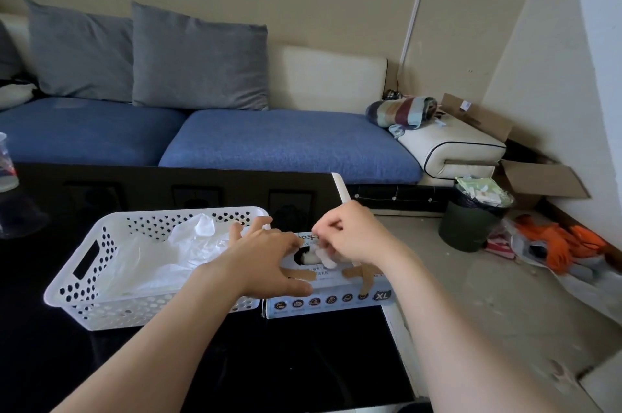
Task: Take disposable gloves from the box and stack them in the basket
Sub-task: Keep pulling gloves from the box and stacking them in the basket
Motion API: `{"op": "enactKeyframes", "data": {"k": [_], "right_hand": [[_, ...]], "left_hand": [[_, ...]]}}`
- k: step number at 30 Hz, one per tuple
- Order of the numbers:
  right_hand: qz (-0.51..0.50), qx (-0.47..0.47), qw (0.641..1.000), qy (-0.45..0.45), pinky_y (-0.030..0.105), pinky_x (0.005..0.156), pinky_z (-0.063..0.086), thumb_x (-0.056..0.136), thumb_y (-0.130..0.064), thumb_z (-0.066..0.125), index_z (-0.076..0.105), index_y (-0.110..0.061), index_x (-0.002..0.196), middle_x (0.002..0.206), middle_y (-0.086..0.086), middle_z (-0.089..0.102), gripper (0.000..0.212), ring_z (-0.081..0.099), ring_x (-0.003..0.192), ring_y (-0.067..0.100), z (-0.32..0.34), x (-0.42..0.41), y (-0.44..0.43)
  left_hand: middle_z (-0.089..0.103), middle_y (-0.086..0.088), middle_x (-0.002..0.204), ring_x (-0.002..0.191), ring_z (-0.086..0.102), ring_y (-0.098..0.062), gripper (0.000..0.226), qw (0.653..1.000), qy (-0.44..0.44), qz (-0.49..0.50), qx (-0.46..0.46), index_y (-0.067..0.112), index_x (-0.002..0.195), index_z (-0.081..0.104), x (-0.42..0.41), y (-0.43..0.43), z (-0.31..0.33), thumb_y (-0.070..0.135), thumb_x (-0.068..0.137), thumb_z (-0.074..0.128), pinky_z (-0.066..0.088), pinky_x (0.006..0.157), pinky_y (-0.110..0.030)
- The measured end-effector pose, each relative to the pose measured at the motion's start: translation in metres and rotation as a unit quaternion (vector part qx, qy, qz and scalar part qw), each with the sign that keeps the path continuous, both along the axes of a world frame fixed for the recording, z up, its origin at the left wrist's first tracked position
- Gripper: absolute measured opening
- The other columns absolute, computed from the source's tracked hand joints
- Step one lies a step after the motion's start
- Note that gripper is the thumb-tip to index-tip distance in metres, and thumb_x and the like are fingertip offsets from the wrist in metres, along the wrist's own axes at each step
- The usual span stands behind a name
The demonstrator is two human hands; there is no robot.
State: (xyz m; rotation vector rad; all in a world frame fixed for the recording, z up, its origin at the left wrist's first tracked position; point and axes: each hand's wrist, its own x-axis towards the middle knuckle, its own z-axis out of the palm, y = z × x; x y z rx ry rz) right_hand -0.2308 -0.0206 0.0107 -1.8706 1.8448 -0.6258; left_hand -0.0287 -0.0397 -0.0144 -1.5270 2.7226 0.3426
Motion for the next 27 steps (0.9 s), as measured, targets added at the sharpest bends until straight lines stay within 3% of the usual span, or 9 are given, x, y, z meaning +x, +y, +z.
{"op": "enactKeyframes", "data": {"k": [3,8,13,16,20,22,25,27], "right_hand": [[-0.074,-0.050,0.996,0.005,0.027,0.091,0.058,0.099,0.000,0.062,0.082,-0.020,0.108,0.106,-0.002,0.075,0.030,0.071,0.094,0.012,0.010,-0.013,0.005],[-0.072,0.057,0.985,0.147,0.024,0.072,0.052,0.089,-0.003,0.078,0.080,-0.015,0.111,0.111,0.004,0.067,0.025,0.067,0.089,0.014,0.015,-0.015,0.016],[-0.118,0.028,0.972,0.202,0.032,0.075,0.053,0.089,-0.015,0.085,0.070,-0.012,0.122,0.120,0.009,0.058,0.036,0.065,0.095,0.024,0.008,-0.008,0.012],[-0.084,0.004,0.972,0.221,0.041,0.085,0.062,0.092,-0.009,0.078,0.075,-0.011,0.111,0.115,0.010,0.061,0.019,0.065,0.093,0.028,-0.001,-0.003,0.004],[-0.019,-0.012,0.975,0.221,0.045,0.093,0.061,0.093,-0.010,0.078,0.080,-0.014,0.096,0.103,0.006,0.068,0.005,0.067,0.096,0.028,-0.007,0.011,-0.002],[0.011,-0.020,0.979,0.201,0.035,0.087,0.060,0.095,-0.014,0.078,0.082,-0.014,0.092,0.093,0.000,0.069,0.005,0.066,0.090,0.019,-0.008,0.013,-0.002],[0.041,-0.012,0.992,0.117,0.007,0.056,0.042,0.098,-0.018,0.075,0.082,-0.020,0.090,0.078,-0.012,0.067,0.011,0.060,0.071,0.002,-0.007,0.012,-0.002],[0.047,-0.023,0.998,0.022,0.006,0.059,0.042,0.100,-0.020,0.075,0.084,-0.023,0.093,0.079,-0.014,0.073,0.011,0.066,0.071,0.000,-0.007,0.009,-0.002]], "left_hand": [[0.051,0.013,0.149,0.158,0.005,-0.022,0.089,1.000,-0.006,-0.001,0.002,0.041,0.153,0.040,0.000,0.000,0.001,0.084,0.078,0.062,0.002,0.122,-0.066],[0.053,0.011,0.146,0.158,0.006,-0.024,0.086,1.000,-0.003,-0.003,0.005,0.039,0.151,0.043,0.000,0.000,0.002,0.083,0.079,0.061,0.004,0.121,-0.066],[0.053,0.012,0.147,0.159,0.006,-0.024,0.085,1.000,-0.004,-0.004,0.008,0.040,0.149,0.044,0.000,0.000,0.001,0.085,0.079,0.059,0.006,0.121,-0.065],[0.058,0.013,0.140,0.158,0.009,-0.024,0.081,1.000,-0.002,-0.003,-0.004,0.038,0.144,0.048,0.000,0.000,0.000,0.085,0.078,0.059,0.012,0.119,-0.062],[0.061,0.012,0.135,0.154,0.015,-0.023,0.081,1.000,-0.005,-0.003,-0.009,0.038,0.144,0.048,-0.001,0.000,0.001,0.084,0.078,0.060,0.018,0.115,-0.057],[0.061,0.012,0.135,0.151,0.018,-0.022,0.082,1.000,-0.006,-0.003,-0.014,0.037,0.144,0.048,-0.002,0.000,0.002,0.083,0.078,0.061,0.020,0.113,-0.055],[0.061,0.011,0.132,0.149,0.021,-0.022,0.079,1.000,-0.003,-0.003,-0.018,0.037,0.141,0.049,-0.003,0.001,0.001,0.083,0.078,0.062,0.022,0.110,-0.053],[0.062,0.010,0.130,0.147,0.023,-0.021,0.078,1.000,0.001,-0.002,-0.022,0.036,0.138,0.050,-0.002,0.002,0.000,0.083,0.077,0.063,0.022,0.108,-0.051]]}}
